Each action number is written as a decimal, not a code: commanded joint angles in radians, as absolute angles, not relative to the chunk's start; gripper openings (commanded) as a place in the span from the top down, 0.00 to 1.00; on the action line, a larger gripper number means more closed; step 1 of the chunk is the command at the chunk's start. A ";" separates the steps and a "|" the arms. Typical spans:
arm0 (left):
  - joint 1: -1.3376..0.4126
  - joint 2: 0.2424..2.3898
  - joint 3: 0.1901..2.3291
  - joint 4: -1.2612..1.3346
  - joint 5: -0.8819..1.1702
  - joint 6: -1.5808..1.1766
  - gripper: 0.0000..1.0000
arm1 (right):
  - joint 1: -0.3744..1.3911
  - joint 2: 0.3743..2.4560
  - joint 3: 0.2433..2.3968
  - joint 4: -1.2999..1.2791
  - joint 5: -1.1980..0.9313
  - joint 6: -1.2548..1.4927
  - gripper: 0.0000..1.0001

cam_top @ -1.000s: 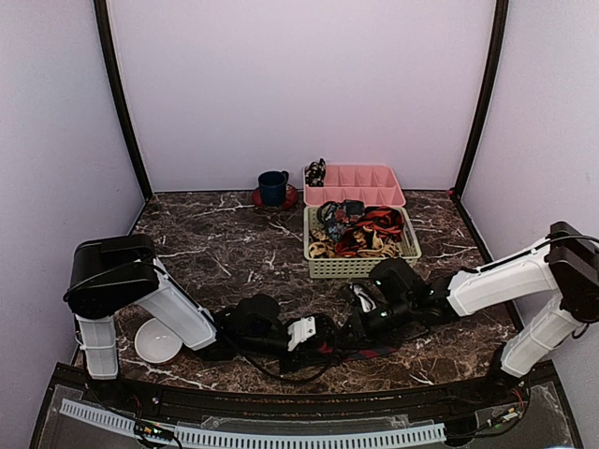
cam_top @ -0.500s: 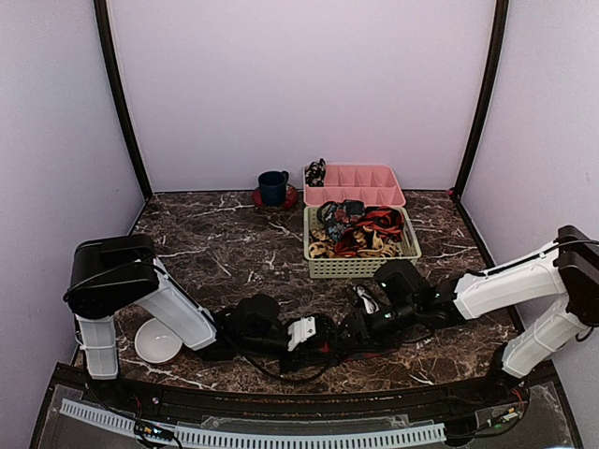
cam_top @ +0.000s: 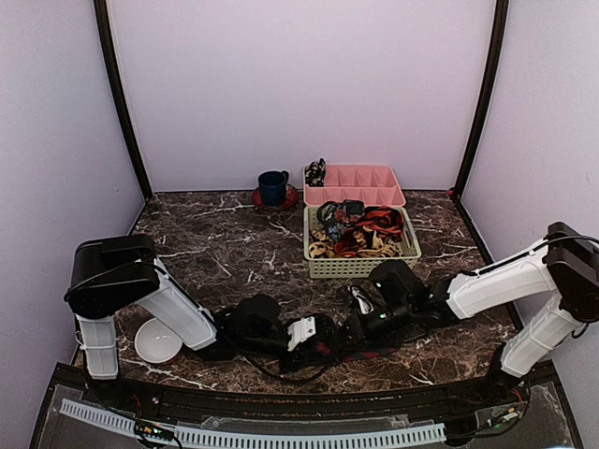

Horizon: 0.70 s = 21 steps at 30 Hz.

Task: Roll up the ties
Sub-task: Roll the tie at the center of the board.

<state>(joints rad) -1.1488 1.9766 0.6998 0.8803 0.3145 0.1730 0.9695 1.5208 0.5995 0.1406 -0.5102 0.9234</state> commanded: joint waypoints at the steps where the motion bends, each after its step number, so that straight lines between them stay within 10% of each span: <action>1: -1.150 2.024 0.682 0.735 0.290 0.173 0.81 | 0.966 1.532 0.543 0.122 -0.467 0.914 1.00; 21: -1.147 1.886 0.622 1.040 0.292 0.120 0.21 | 0.835 1.490 0.373 0.152 -0.482 0.865 1.00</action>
